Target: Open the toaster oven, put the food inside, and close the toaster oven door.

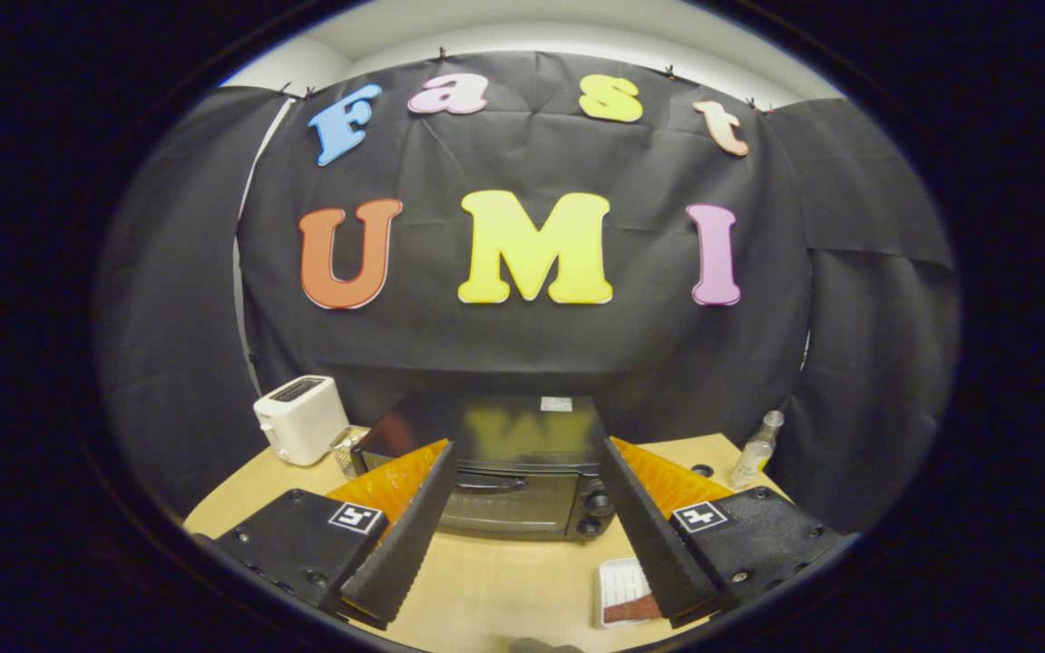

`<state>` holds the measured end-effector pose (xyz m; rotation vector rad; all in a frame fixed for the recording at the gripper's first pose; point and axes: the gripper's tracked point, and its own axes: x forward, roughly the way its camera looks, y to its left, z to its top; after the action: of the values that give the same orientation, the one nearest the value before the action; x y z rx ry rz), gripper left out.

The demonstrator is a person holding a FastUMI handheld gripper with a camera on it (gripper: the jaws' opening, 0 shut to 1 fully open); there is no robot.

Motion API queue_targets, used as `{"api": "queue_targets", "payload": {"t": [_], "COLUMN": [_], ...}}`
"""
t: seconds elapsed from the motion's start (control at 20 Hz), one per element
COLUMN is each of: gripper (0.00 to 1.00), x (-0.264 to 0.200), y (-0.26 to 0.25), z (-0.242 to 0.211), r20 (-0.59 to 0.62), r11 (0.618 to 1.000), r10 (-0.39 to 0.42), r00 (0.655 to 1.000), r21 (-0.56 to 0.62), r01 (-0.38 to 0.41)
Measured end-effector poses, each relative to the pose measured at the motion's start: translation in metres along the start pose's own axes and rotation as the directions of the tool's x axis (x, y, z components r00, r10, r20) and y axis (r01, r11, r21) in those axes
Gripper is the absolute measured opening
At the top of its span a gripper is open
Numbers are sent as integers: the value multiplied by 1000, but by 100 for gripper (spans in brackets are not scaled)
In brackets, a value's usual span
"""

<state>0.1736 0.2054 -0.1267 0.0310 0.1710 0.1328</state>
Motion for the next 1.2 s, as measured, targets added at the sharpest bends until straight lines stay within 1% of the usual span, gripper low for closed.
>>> {"api": "queue_targets", "payload": {"t": [0.25, 0.4, 0.55, 0.65, 0.85, 1.2], "gripper": [100, 100, 100, 100, 100, 100], "x": [71, 102, 121, 126, 121, 88], "y": [37, 42, 41, 40, 40, 42], "z": [-26, -41, -53, -66, -68, -80], "r20": [-44, -84, -119, -157, -169, -199], "r11": [999, 999, 1000, 1000, 999, 999], "r10": [25, 6, -16, -28, -21, -37], "r00": [999, 996, 993, 987, 985, 979], "r21": [-39, -34, -20, -13, 35, 1], "r01": [-27, -9, 14, 26, 27, 38]}}
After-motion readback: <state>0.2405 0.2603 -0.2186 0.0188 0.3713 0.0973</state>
